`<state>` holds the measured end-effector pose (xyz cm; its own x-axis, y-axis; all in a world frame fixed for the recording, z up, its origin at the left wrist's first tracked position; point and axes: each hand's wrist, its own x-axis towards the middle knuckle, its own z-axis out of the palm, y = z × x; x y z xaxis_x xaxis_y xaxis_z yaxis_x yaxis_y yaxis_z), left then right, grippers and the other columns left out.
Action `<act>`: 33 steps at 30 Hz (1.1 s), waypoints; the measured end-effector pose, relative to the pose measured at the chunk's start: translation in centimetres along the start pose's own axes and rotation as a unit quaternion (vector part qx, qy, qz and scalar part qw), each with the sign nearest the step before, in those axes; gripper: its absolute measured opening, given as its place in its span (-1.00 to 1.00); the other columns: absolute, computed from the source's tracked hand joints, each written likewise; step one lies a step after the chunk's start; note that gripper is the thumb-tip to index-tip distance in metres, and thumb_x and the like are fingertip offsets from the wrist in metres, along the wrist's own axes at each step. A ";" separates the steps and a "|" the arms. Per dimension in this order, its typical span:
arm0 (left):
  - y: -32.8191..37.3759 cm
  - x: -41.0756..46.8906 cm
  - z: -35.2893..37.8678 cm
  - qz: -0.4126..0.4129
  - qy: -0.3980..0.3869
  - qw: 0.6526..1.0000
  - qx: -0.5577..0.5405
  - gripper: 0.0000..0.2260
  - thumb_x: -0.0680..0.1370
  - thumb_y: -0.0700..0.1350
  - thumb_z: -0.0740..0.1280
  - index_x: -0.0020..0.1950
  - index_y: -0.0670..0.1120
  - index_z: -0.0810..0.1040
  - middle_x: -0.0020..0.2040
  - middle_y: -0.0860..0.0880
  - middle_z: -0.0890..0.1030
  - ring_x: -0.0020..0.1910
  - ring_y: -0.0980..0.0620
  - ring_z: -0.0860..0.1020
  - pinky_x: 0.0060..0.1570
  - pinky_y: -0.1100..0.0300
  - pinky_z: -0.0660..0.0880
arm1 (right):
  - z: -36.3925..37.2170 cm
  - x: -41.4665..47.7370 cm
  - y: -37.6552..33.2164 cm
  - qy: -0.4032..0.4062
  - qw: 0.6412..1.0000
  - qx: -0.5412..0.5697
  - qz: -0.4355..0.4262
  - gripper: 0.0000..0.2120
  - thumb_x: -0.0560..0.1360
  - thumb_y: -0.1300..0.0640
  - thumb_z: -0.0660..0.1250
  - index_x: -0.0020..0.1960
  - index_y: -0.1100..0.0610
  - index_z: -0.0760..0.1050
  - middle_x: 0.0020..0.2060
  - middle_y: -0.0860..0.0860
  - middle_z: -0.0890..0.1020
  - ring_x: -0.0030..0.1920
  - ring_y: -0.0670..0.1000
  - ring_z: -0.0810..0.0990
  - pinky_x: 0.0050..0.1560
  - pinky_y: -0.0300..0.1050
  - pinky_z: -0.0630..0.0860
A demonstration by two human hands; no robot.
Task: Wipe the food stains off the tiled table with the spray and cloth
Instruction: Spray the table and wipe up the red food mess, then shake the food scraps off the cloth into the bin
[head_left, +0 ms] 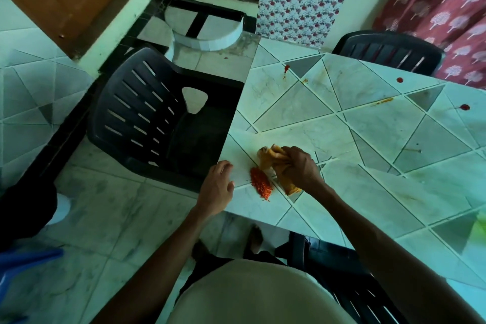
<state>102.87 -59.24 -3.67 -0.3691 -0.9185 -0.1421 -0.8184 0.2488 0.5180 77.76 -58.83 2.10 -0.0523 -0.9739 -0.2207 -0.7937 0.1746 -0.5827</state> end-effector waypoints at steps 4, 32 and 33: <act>0.1 0.0 0.2 -0.003 0.009 1.000 0.005 -0.57 0.59 -0.12 0.32 0.44 -0.15 0.38 0.43 -0.02 0.34 0.40 0.00 0.31 0.35 0.16 0.36 | -0.2 -2.3 1.8 0.075 0.995 -0.030 0.066 -0.89 0.56 0.03 0.33 0.03 0.05 0.54 -0.13 0.03 0.55 -0.21 0.10 0.57 -0.26 -0.08 0.50; -1.6 -3.5 -6.1 -0.136 0.094 0.886 -0.433 -0.84 0.59 -0.17 0.33 0.14 0.00 0.59 -0.01 0.03 0.68 0.00 0.06 0.65 0.04 0.20 0.57 | -0.8 -3.8 -7.4 -0.017 0.846 0.500 0.183 -0.74 0.64 0.03 0.23 0.26 0.14 0.47 0.10 0.18 0.65 0.06 0.25 0.67 -0.09 0.07 0.67; -2.3 -4.2 -7.1 -0.141 0.101 0.878 -0.447 -0.84 0.59 -0.19 0.33 0.16 -0.04 0.59 0.00 0.02 0.67 0.00 0.06 0.65 0.03 0.22 0.57 | -0.1 -3.6 -8.9 -0.035 0.836 0.517 0.183 -0.75 0.64 0.01 0.23 0.24 0.10 0.48 0.10 0.17 0.66 0.05 0.23 0.68 -0.07 0.09 0.67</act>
<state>109.44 -58.16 1.67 -0.0474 -0.9631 -0.2651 -0.1586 -0.2548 0.9539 84.94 -56.89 8.20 -0.1126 -0.8236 -0.5559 0.2170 0.5256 -0.8226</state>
